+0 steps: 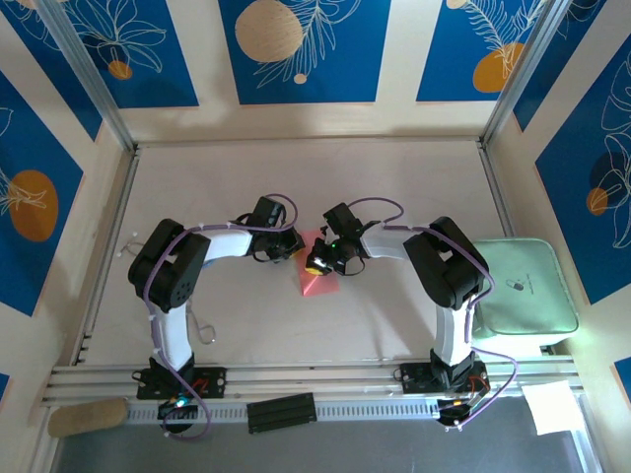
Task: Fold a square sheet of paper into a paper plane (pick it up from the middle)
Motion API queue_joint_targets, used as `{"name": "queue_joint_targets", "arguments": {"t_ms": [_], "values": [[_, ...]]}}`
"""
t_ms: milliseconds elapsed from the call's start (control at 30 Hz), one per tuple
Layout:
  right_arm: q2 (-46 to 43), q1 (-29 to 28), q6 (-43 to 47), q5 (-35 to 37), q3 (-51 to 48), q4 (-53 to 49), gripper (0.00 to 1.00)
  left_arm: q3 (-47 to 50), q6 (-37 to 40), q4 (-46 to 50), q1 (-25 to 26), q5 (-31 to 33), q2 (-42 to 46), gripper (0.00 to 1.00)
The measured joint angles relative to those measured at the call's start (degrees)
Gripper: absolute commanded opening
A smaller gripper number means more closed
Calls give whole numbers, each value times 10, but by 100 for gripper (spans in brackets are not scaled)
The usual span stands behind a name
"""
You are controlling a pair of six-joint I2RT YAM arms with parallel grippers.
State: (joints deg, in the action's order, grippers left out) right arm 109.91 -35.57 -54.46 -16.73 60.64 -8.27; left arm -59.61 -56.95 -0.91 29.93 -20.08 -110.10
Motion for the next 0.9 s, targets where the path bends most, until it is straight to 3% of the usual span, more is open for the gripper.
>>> {"name": "queue_joint_targets", "arguments": {"t_ms": [900], "values": [[4, 0, 0, 0, 0, 14, 2, 0, 0, 0, 0, 0, 0, 13]]}}
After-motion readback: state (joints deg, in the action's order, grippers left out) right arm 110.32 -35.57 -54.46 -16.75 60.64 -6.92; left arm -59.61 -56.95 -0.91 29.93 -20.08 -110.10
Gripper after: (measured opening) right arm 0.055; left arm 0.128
